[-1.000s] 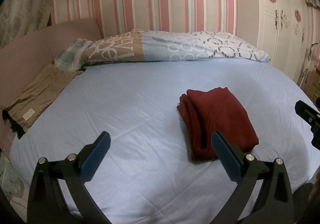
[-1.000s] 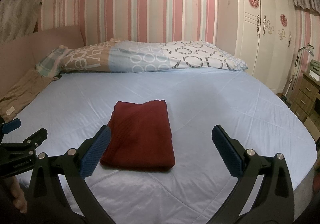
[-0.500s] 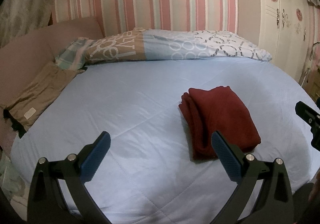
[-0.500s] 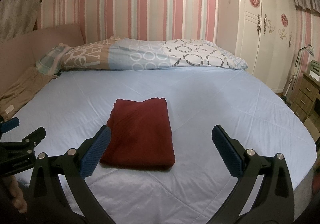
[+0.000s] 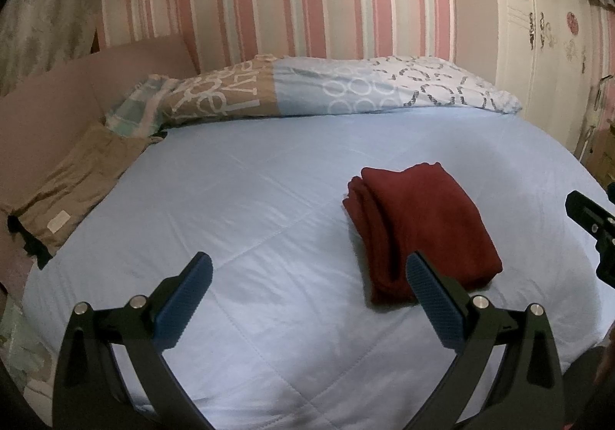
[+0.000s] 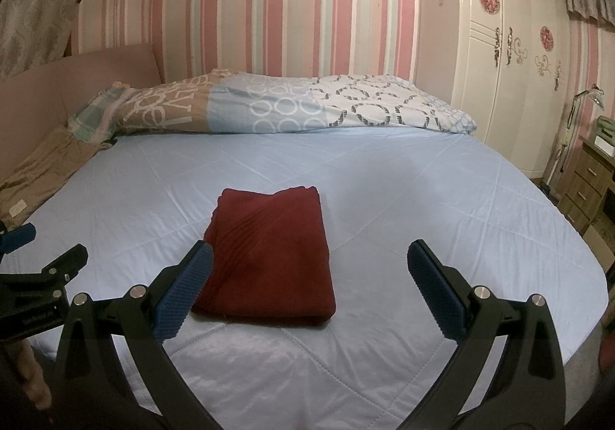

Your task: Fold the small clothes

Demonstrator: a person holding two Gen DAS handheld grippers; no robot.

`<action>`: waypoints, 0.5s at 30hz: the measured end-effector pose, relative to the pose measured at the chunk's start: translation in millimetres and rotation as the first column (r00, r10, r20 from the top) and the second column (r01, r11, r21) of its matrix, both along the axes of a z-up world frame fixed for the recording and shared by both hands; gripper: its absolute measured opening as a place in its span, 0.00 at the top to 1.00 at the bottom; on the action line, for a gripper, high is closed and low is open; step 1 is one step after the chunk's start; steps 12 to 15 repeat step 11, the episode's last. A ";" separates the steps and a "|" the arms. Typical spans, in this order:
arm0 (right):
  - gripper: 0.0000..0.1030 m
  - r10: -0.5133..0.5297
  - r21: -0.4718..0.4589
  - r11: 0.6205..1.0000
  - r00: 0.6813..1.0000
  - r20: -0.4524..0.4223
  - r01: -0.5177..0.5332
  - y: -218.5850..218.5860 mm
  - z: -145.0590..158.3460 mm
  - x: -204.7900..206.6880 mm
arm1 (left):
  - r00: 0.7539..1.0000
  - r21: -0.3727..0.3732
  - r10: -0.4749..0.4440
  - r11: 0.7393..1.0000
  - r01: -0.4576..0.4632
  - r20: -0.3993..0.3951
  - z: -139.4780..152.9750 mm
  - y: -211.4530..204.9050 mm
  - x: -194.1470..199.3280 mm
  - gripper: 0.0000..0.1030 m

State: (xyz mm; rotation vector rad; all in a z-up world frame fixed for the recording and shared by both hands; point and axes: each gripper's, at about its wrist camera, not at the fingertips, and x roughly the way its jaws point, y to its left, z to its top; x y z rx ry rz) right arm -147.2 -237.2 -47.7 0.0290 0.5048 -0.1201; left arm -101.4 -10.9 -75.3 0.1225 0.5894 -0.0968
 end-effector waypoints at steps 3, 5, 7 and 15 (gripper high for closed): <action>0.03 -0.001 0.001 1.000 1.000 0.000 0.001 1.0 -0.7 0.6 | 1.000 -0.001 -0.001 1.000 0.001 -0.004 0.1 -0.6 0.8 0.02; 0.03 -0.001 0.001 1.000 1.000 -0.002 0.001 0.0 -1.3 0.2 | 1.000 0.006 0.001 1.000 -0.001 -0.004 0.5 -1.1 1.7 0.02; 0.03 0.000 0.002 1.000 1.000 -0.002 0.000 1.1 -0.4 0.8 | 1.000 0.008 -0.002 1.000 0.002 -0.005 0.2 -1.3 0.1 0.02; 0.03 0.001 0.002 1.000 1.000 -0.004 -0.001 0.0 -2.4 0.9 | 1.000 0.015 -0.003 1.000 0.003 -0.002 3.9 -3.9 3.4 0.02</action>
